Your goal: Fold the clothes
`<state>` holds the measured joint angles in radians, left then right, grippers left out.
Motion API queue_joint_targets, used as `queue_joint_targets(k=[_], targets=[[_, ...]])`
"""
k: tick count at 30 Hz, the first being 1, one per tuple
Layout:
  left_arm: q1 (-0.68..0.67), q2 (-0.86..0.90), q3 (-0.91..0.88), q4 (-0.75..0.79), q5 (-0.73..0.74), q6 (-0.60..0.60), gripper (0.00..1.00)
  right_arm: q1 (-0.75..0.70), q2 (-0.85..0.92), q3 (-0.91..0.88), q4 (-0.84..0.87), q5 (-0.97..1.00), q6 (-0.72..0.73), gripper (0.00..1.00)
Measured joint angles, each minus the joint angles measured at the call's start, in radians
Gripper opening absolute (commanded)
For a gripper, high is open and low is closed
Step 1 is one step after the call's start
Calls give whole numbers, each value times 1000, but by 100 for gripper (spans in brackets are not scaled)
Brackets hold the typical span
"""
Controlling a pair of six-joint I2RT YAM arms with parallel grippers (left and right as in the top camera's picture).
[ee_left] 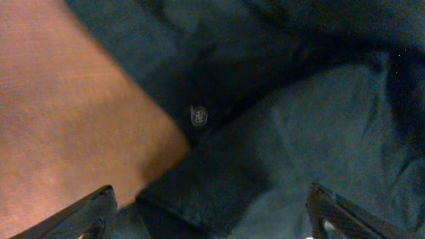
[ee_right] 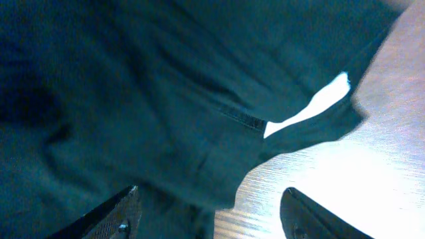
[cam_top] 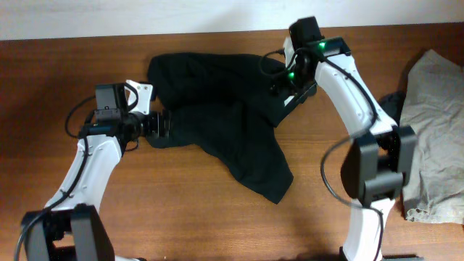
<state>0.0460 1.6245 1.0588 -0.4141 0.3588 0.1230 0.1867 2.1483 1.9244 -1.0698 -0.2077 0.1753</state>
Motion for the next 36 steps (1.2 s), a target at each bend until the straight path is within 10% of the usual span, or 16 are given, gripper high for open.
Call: queue_joint_targets(k=[11,30,36], targets=[[4,42,0,-95,-176,35,91,-50,74,-5,-27,-105,16,69],[-31,63,0,-98,-33,42,91,-41,187,-11,61,-89,56,62],[-31,63,0,-95,-32,41,91,-9,204,-12,124,-103,79,6]])
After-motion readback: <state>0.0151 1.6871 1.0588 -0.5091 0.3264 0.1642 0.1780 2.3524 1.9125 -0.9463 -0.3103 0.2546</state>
